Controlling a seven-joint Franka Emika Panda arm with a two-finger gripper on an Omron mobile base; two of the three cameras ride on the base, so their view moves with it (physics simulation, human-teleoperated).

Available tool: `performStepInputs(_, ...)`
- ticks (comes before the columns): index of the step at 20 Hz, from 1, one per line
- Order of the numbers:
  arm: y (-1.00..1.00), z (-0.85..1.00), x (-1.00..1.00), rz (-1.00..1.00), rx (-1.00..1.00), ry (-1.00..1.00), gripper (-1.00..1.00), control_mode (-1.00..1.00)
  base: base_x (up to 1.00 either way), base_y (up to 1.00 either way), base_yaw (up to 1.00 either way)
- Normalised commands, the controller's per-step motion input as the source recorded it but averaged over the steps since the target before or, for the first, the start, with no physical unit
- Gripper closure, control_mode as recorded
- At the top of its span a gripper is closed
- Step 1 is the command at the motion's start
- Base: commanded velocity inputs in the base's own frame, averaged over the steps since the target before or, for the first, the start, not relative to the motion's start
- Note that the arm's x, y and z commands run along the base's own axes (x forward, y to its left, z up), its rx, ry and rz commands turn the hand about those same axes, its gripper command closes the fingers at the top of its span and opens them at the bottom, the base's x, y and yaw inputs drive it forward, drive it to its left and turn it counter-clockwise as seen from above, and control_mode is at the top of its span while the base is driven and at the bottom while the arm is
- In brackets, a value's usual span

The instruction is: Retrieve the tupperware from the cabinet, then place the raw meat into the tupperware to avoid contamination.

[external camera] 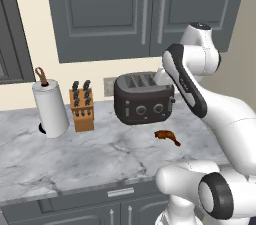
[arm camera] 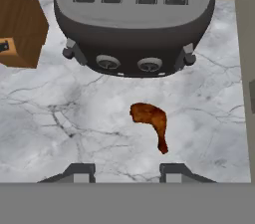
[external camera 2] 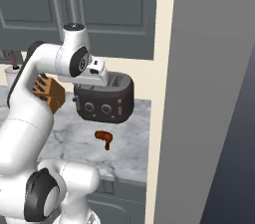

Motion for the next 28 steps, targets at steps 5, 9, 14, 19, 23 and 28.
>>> performStepInputs(5, 0.04, 0.02, -0.07, 0.0, -0.01, -0.03, -1.0, -1.0, 0.0, 0.0, 0.0)
performStepInputs(9, 0.07, 0.14, -0.26, 0.01, -0.02, -0.13, -1.0, -1.0, 0.0, 0.0, 0.0)
performStepInputs(14, 0.03, 0.28, -0.29, 0.02, 0.0, -0.2, -1.0, -1.0, 0.0, 0.0, 0.0)
performStepInputs(19, 0.02, 0.35, -0.25, 0.02, 0.0, -0.22, -1.0, -1.0, 0.0, 0.0, 0.0)
performStepInputs(23, 0.02, 0.34, -0.23, 0.02, 0.0, -0.22, -1.0, -1.0, 0.0, 0.0, 0.0)
performStepInputs(28, 0.06, 0.34, -0.22, 0.02, -0.01, -0.26, -1.0, -1.0, 0.0, 0.0, 0.0)
